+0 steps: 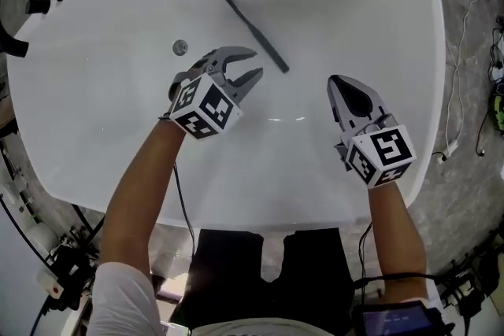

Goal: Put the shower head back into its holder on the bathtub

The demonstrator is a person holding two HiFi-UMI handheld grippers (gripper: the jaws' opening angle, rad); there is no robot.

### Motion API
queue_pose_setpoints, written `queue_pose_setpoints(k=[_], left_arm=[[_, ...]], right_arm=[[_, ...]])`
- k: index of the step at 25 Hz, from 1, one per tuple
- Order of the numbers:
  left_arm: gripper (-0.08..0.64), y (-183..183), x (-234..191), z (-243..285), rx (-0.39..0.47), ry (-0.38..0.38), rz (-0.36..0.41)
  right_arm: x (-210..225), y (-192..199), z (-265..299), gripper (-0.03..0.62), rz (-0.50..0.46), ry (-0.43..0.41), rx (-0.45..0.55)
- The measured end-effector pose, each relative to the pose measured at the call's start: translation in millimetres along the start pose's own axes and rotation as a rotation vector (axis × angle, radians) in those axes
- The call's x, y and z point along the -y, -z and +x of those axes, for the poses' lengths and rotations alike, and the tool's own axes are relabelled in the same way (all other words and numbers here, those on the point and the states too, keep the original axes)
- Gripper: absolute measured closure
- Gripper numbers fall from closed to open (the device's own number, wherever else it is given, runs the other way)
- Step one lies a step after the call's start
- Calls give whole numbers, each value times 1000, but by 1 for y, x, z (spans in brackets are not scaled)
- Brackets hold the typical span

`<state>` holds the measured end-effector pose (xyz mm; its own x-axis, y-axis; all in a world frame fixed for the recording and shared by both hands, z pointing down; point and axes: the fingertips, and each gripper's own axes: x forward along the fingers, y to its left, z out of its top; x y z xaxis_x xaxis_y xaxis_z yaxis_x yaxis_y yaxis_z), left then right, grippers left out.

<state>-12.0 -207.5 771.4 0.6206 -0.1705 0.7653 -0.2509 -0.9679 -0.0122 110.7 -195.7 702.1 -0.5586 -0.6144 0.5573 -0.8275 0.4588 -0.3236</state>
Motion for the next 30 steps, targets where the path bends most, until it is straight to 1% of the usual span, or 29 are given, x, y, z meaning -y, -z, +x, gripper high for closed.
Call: queue_pose_setpoints(k=[2, 5, 10, 15, 17, 19, 23, 25, 28, 30], left_arm=[[437, 28, 2, 29, -50, 29, 46], [422, 61, 10, 72, -126, 80, 155], [402, 94, 11, 130, -198, 142, 308], [376, 137, 9, 181, -317, 194, 482], [374, 146, 10, 199, -343, 211, 542], [374, 156, 13, 215, -369, 235, 603], [362, 190, 17, 241, -465, 298, 743], [362, 198, 14, 249, -487, 305, 785], [362, 202, 9, 260, -497, 292, 807], [362, 211, 9, 273, -491, 287, 829]], right_arm=[[6, 23, 26, 583, 8, -13, -24], [20, 56, 62, 583, 21, -16, -52], [44, 99, 105, 583, 48, 9, -85], [62, 141, 137, 583, 49, 20, -124], [68, 158, 146, 583, 48, 25, -148], [71, 172, 154, 583, 49, 29, -174], [78, 192, 177, 583, 33, 32, -222], [79, 198, 182, 583, 18, 28, -236], [82, 208, 182, 583, 14, 31, -255], [85, 224, 186, 583, 16, 32, -271]])
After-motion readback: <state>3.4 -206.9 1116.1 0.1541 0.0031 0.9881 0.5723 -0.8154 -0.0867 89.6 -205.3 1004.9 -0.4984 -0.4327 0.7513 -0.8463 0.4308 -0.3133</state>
